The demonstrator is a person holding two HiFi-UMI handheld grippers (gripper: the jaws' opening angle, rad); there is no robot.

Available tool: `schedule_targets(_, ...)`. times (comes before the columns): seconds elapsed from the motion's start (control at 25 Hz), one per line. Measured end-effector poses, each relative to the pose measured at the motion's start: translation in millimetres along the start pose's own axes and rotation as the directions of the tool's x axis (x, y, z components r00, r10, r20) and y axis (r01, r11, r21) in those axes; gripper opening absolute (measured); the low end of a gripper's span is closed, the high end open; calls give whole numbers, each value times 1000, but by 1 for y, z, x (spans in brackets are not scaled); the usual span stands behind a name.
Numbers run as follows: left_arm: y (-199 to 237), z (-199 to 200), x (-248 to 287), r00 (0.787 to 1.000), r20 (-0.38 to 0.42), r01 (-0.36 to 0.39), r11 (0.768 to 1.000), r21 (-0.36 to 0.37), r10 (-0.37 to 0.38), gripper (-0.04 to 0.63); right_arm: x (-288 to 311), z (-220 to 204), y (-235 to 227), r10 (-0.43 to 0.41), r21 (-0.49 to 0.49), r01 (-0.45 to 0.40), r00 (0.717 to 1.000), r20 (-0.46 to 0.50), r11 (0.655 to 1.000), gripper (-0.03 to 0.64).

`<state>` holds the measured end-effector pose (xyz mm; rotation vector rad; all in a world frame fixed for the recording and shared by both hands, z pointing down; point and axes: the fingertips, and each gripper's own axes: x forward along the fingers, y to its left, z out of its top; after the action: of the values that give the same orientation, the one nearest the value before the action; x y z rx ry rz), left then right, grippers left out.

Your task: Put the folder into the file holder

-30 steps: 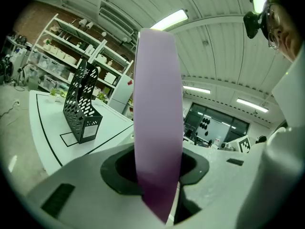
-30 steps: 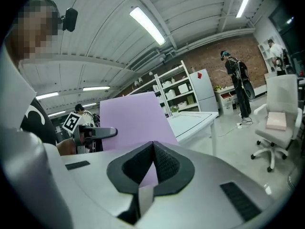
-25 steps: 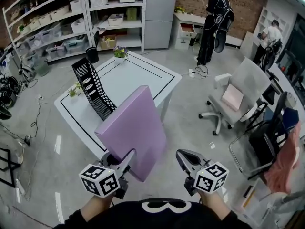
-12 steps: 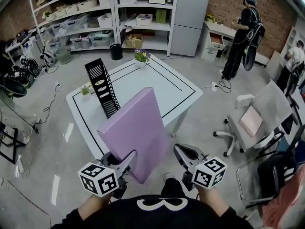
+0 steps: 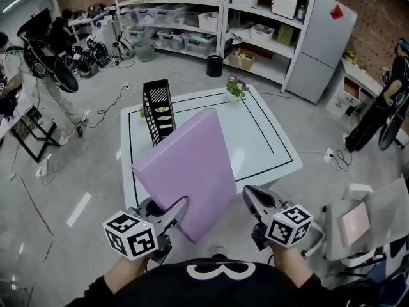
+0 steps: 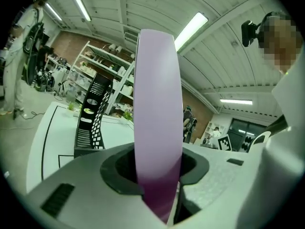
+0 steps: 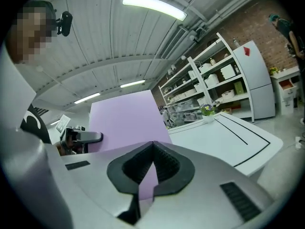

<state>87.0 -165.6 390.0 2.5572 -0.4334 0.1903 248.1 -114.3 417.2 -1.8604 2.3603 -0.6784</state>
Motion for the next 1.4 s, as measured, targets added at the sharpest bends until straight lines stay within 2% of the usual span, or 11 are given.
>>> schedule_targets(0.2, -14, 27, 3, 986, 124, -123, 991, 56, 116, 156, 13, 16, -26, 111, -27, -111, 994, -21, 993, 5)
schedule_targets(0.36, -23, 50, -10, 953, 230, -224, 970, 95, 198, 156, 22, 30, -27, 198, -65, -199, 980, -22, 978, 5)
schedule_targets(0.56, -35, 86, -37, 894, 346, -346, 930, 127, 285, 156, 25, 49, -17, 276, -121, -276, 961, -20, 953, 5)
schedule_targets(0.68, -36, 103, -52, 850, 400, -428, 892, 147, 342, 156, 29, 47, -9, 308, -144, -311, 950, -43, 939, 5)
schedule_targets(0.84, -31, 120, -62, 802, 442, -515, 840, 170, 403, 156, 35, 42, -2, 337, -158, -342, 940, -63, 926, 5)
schedule_targets(0.96, -19, 130, -64, 763, 467, -566, 811, 150, 447, 156, 43, 35, -2, 342, -168, -354, 935, -95, 920, 5)
schedule_targets(1.08, -9, 138, -63, 735, 475, -605, 785, 137, 483, 156, 46, 28, -8, 336, -160, -354, 933, -129, 921, 5)
schedule_targets(1.2, -3, 147, -62, 721, 486, -621, 772, 136, 494, 156, 48, 26, -13, 329, -160, -349, 934, -139, 924, 5)
schedule_targets(1.32, -2, 152, -62, 724, 477, -616, 778, 123, 498, 156, 51, 27, -14, 327, -161, -347, 935, -138, 924, 5)
schedule_targets(1.4, -3, 153, -64, 721, 474, -624, 771, 128, 505, 156, 53, 26, -18, 328, -159, -347, 935, -137, 924, 5)
